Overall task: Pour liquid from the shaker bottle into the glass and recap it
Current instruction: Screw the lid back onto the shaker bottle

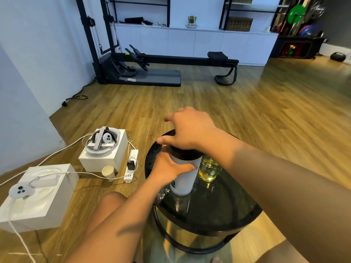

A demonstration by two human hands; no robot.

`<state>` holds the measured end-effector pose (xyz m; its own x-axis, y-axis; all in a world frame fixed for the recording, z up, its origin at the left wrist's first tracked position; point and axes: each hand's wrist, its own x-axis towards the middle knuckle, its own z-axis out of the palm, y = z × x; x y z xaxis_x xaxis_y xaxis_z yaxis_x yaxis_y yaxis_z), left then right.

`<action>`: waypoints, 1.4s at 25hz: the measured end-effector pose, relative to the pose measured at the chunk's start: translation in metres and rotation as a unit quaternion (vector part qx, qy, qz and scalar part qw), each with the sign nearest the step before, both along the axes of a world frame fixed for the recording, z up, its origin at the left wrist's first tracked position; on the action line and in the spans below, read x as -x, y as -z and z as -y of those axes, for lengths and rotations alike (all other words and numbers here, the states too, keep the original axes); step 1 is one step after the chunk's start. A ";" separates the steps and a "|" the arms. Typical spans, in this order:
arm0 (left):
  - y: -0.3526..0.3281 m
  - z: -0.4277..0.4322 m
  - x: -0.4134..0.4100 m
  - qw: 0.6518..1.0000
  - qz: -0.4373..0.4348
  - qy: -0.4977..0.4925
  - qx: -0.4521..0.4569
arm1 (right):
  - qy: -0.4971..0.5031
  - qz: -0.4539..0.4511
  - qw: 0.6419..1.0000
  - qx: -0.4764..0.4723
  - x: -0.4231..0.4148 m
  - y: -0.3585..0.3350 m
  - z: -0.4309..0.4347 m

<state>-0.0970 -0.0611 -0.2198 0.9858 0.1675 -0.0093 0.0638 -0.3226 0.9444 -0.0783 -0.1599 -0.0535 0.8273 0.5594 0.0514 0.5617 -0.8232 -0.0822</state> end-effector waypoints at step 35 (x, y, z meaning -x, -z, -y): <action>0.004 -0.001 -0.004 0.997 0.072 0.019 0.015 | -0.204 -0.027 0.971 0.124 -0.042 0.026 0.032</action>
<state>-0.0927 -0.0598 -0.2237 0.9831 0.1311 0.1277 -0.0846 -0.2928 0.9524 -0.0368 -0.1915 -0.0793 0.5325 0.8304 -0.1637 0.8453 -0.5319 0.0515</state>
